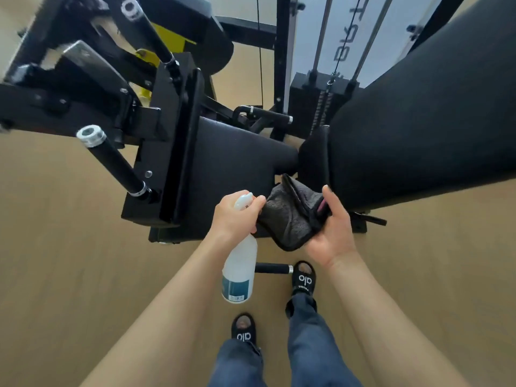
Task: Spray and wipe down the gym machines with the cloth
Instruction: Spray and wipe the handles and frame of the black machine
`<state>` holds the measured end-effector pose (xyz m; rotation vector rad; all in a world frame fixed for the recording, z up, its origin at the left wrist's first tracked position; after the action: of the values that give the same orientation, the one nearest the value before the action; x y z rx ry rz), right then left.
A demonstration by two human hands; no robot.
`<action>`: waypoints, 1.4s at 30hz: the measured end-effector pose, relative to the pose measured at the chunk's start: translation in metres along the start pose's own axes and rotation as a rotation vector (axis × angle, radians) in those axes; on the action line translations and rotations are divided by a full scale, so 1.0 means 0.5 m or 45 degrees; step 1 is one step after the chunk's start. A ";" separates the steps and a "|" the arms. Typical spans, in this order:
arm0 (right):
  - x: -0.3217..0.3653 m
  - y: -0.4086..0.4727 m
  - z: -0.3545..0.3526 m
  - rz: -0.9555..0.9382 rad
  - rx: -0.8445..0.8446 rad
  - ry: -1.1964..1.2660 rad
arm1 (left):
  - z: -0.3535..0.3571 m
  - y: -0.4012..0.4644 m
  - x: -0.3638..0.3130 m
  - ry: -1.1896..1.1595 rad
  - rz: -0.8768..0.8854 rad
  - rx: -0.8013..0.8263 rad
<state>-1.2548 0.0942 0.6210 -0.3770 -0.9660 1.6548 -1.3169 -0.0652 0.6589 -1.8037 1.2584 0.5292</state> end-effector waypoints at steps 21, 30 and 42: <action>0.260 0.214 0.110 -0.105 -0.497 -0.153 | 0.068 0.242 -0.144 -0.071 -0.129 -0.066; 0.302 0.346 0.180 -0.195 -0.567 -0.159 | 0.072 0.423 -0.152 -0.027 -0.135 0.003; 0.399 0.601 0.231 -0.198 -0.670 -0.277 | 0.182 0.637 -0.129 0.042 -0.372 0.019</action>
<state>-1.5949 0.2204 0.5119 -0.4623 -1.5602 1.3029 -1.6204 0.0036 0.5288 -1.9477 0.9926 0.3265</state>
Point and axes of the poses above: each hand's wrist, its own y-axis towards the middle knuckle, its own z-axis out of the palm, x = y × z, the point moved 10 cm from there along y, towards the middle knuckle, and after that the axes turned 10 degrees about -x, right-handed, at the moved point
